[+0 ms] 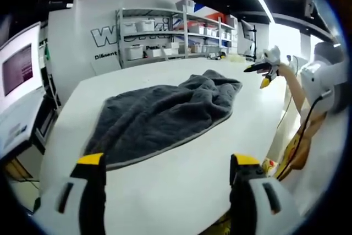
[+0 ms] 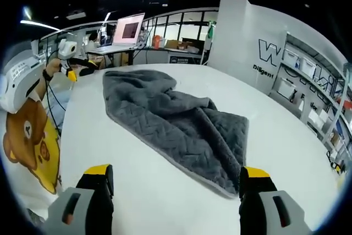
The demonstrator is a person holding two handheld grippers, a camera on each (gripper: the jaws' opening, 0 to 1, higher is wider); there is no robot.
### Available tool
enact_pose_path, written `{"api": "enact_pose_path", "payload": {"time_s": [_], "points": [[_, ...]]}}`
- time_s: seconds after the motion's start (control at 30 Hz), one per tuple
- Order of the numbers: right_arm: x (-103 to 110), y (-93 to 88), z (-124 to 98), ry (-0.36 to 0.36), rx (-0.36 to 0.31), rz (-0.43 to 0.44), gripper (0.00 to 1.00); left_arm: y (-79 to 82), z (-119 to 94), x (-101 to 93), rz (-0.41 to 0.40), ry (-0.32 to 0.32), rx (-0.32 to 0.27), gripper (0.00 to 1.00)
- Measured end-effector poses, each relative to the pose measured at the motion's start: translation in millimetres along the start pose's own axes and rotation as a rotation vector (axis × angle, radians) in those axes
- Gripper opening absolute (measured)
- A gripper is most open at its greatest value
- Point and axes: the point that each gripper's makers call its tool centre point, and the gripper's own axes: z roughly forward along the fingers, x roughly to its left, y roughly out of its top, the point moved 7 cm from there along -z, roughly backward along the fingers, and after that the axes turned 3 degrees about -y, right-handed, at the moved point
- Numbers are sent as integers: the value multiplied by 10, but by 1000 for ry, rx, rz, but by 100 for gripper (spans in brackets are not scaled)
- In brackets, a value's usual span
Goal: Fold the towel on the table until its edges align and the towel forms a compact rectangular stack.
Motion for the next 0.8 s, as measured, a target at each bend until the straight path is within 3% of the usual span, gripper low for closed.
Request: {"api": "enact_pose_path", "payload": {"time_s": [0.8], "points": [[-171, 231, 347, 65, 14, -19, 99, -29, -18, -16, -6, 6, 5, 98]]}}
